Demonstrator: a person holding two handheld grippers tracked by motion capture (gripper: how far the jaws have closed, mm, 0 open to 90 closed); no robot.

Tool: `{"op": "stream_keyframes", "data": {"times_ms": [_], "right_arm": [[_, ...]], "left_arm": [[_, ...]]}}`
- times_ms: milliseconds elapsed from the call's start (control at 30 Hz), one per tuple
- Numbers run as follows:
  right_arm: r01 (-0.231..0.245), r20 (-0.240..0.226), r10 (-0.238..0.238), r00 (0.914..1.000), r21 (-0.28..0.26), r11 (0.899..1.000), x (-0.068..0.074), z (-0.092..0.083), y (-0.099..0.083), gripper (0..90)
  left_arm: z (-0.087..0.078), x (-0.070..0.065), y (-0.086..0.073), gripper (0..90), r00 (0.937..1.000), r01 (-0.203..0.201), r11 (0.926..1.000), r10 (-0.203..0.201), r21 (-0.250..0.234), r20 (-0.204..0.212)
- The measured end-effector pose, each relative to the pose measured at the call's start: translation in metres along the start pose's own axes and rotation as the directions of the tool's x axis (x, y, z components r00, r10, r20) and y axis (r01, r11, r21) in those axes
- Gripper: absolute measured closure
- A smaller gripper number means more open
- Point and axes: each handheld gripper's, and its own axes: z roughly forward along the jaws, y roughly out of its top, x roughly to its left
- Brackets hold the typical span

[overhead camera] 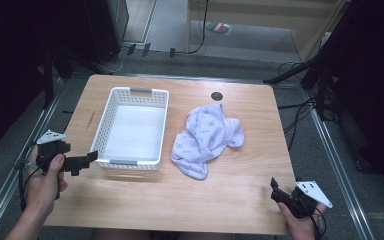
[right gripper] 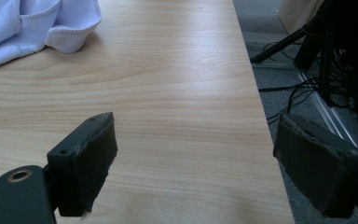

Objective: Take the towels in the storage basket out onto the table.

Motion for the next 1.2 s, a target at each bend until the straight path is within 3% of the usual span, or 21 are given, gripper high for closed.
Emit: {"op": "stream_keyframes", "data": {"times_ms": [367, 633, 767, 900, 1067, 1200], "right_arm": [[0.001, -0.003, -0.001, 1.0000, 0.007, 1.000, 0.000, 0.000, 0.000, 13.7], [-0.003, 0.000, 0.003, 1.0000, 0.009, 1.000, 0.000, 0.001, 0.000, 13.7], [-0.010, 0.003, 0.010, 0.9999, 0.016, 1.000, 0.000, 0.002, 0.001, 13.7], [-0.005, 0.005, 0.004, 1.0000, 0.021, 1.000, 0.000, 0.002, 0.001, 13.7], [-0.004, 0.009, 0.004, 1.0000, 0.022, 1.000, 0.000, 0.002, 0.001, 13.7], [-0.003, 0.002, 0.003, 1.0000, 0.019, 1.000, 0.000, 0.002, 0.001, 13.6]], "left_arm": [[0.003, -0.003, -0.040, 0.0, 1.0000, 0.007, 0.9973, -0.007, -0.073, 0.007], [0.003, 0.010, -0.063, 0.0, 0.9995, 0.030, 0.9926, -0.029, -0.118, 0.007], [0.005, 0.016, -0.075, 0.0, 0.9999, 0.013, 0.9912, -0.014, -0.132, -0.004], [0.007, 0.028, -0.088, 0.0, 0.9988, 0.048, 0.9875, -0.049, -0.150, 0.001], [0.010, 0.039, -0.096, 0.0, 0.9972, 0.036, 0.9874, -0.046, -0.154, -0.060], [0.011, 0.041, -0.101, 0.0, 0.9942, 0.019, 0.9883, -0.035, -0.151, -0.102]]}}
